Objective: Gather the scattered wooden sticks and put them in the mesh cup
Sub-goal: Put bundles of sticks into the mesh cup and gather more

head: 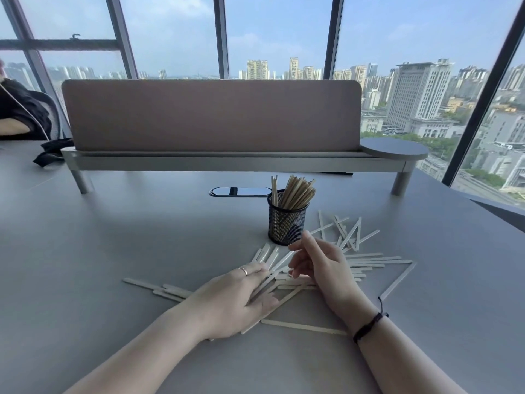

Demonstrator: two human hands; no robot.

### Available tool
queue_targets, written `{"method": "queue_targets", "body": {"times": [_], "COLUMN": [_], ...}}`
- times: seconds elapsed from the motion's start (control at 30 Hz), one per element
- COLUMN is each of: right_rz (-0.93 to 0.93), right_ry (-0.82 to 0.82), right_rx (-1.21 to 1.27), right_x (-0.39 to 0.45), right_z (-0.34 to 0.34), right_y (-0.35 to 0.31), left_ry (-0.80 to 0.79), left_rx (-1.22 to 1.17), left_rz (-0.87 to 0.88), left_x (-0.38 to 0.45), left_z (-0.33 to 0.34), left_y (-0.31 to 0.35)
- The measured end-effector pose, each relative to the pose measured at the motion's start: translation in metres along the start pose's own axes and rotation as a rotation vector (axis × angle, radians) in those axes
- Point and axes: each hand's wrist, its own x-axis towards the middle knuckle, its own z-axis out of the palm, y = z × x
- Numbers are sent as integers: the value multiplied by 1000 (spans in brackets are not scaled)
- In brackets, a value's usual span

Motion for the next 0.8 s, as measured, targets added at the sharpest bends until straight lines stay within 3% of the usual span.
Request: {"method": "queue_targets", "body": {"times": [0.17, 0.3, 0.37, 0.47, 0.63, 0.7, 0.8], "right_rz": [-194, -287, -272, -234, -16, 47, 30], "right_ry": [143, 442, 484, 360, -142, -208, -149], "right_rx": [-241, -734, -1017, -1332, -1517, -1526, -1490], "right_x": [2, 17, 25, 47, 86, 93, 94], "right_z": [-8, -46, -70, -100, -100, -98, -97], "right_y": [-8, -17, -15, -4, 9, 13, 16], "left_ry": [-23, 4, -42, -103, -64, -46, -36], "left_rx": [4, 72, 99, 123, 119, 108, 97], "left_rz": [65, -10, -101, -185, -92, -61, -30], "left_x": [-19, -45, -59, -68, -49, -42, -35], "left_z": [-10, -27, -32, -28, -11, -7, -7], "left_y": [-7, -32, -50, -64, -55, -47, -40]}}
